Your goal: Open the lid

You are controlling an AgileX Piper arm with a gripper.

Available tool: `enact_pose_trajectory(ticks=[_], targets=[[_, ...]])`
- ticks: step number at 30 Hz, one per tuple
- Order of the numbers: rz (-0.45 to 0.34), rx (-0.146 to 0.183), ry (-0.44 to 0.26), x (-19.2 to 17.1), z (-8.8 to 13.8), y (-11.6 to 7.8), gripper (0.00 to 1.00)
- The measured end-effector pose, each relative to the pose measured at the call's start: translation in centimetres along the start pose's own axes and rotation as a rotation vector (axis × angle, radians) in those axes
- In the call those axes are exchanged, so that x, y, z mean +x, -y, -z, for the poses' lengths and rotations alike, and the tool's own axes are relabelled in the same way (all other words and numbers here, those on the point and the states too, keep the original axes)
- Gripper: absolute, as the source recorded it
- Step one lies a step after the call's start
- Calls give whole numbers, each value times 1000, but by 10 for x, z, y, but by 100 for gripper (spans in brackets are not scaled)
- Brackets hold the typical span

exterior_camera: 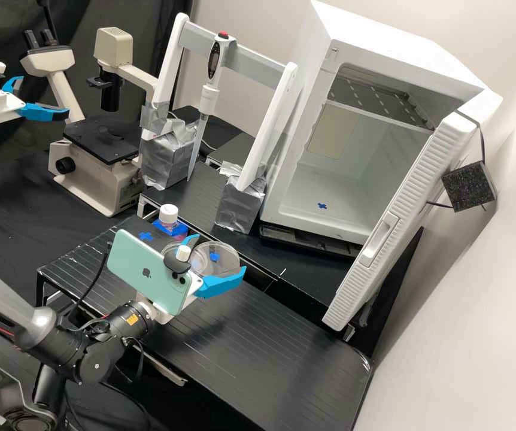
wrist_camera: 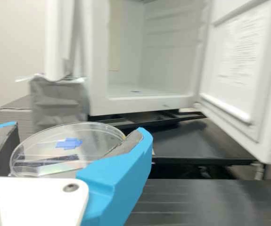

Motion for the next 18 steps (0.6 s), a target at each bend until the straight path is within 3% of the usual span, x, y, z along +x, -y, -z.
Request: enact_pose_trajectory(ticks=[10, 18], targets=[[-21, 107, 72, 6, -17, 0, 0], [15, 122, 59, 8, -16, 4, 0]])
